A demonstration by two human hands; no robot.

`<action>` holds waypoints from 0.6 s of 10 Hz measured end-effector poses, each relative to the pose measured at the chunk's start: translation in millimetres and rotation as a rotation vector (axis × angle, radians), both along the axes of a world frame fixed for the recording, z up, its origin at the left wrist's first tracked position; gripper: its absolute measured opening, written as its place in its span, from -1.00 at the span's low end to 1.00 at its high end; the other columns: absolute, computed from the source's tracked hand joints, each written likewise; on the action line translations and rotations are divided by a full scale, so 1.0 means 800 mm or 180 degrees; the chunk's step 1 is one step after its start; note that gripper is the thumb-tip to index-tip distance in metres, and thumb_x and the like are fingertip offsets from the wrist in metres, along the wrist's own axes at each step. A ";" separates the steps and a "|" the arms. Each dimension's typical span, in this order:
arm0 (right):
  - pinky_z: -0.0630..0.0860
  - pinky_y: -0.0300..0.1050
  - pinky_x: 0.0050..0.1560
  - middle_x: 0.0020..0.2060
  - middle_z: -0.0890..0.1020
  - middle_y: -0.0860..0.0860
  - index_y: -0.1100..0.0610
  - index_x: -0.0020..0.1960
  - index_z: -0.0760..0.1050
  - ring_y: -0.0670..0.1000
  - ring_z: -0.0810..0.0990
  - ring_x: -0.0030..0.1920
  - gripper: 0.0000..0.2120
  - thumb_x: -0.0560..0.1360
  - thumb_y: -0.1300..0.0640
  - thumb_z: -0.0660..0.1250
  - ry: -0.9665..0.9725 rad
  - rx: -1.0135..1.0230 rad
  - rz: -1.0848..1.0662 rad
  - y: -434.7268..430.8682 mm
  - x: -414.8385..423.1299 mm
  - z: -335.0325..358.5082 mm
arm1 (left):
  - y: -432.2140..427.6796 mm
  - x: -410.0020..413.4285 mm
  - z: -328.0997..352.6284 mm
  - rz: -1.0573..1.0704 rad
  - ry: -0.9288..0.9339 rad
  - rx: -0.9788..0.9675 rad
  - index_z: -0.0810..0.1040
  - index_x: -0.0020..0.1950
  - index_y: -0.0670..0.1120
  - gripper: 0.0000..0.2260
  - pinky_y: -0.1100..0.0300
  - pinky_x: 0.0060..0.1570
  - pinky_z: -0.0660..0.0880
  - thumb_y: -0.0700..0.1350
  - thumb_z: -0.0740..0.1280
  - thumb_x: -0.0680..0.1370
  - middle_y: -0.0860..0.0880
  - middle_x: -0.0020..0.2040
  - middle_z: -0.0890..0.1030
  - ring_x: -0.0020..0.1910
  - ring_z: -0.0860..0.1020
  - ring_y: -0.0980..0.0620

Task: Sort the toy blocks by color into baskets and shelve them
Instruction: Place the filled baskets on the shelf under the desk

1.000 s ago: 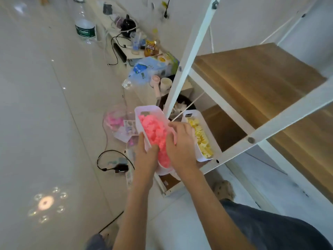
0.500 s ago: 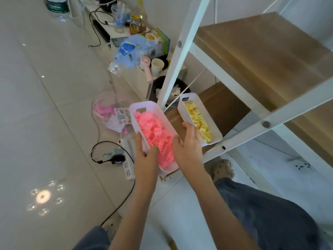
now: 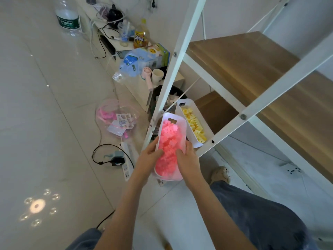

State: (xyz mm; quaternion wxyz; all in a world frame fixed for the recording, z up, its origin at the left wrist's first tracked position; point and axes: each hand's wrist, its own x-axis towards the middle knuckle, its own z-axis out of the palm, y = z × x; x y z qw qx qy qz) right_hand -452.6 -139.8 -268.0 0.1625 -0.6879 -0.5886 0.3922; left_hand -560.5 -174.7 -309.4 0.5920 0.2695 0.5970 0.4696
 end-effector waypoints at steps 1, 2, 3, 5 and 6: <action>0.42 0.08 0.21 0.28 0.41 0.09 0.09 0.43 0.18 0.12 0.42 0.24 -0.57 0.59 0.08 0.13 0.0072 0.0012 0.0038 0.011 -0.005 -0.008 | 0.019 0.000 -0.021 -0.0091 -0.0191 0.0069 0.46 0.32 0.22 -0.59 -0.11 0.18 0.51 0.06 0.33 0.47 0.02 0.20 0.60 0.13 0.60 -0.03; 0.32 0.11 0.34 0.36 0.35 0.16 0.15 0.46 0.16 0.17 0.35 0.34 -0.52 0.59 0.09 0.17 0.0107 0.0129 -0.0015 0.023 -0.008 -0.016 | 0.042 0.004 -0.040 -0.0024 -0.0332 -0.0034 0.47 0.32 0.21 -0.57 -0.11 0.15 0.53 0.08 0.33 0.44 0.03 0.18 0.62 0.10 0.62 -0.03; 0.21 0.00 0.40 0.43 0.26 0.16 0.19 0.48 0.12 0.14 0.24 0.42 -0.53 0.61 0.13 0.12 0.0239 -0.0027 -0.0324 0.046 -0.014 -0.018 | 0.069 0.015 -0.052 0.0113 -0.0441 -0.0088 0.48 0.32 0.16 -0.55 -0.14 0.13 0.53 0.15 0.33 0.43 0.00 0.14 0.64 0.07 0.64 -0.06; 0.17 0.09 0.43 0.44 0.19 0.21 0.23 0.45 0.15 0.18 0.15 0.45 -0.57 0.63 0.09 0.05 -0.0676 0.0175 0.0025 0.102 -0.021 -0.032 | 0.117 0.037 -0.062 0.0702 -0.0413 -0.0011 0.45 0.32 0.09 -0.46 -0.11 0.08 0.56 0.26 0.31 0.38 0.00 0.11 0.64 0.04 0.64 -0.02; -0.05 0.09 0.50 0.51 0.05 0.13 0.19 0.52 -0.02 0.12 -0.01 0.51 -0.46 0.63 -0.03 -0.03 -0.1092 0.0240 0.0043 0.118 -0.028 -0.040 | 0.134 0.048 -0.057 0.0757 -0.0551 -0.0098 0.37 0.37 0.04 -0.49 -0.05 0.08 0.55 0.25 0.28 0.50 -0.02 0.19 0.58 0.12 0.59 -0.05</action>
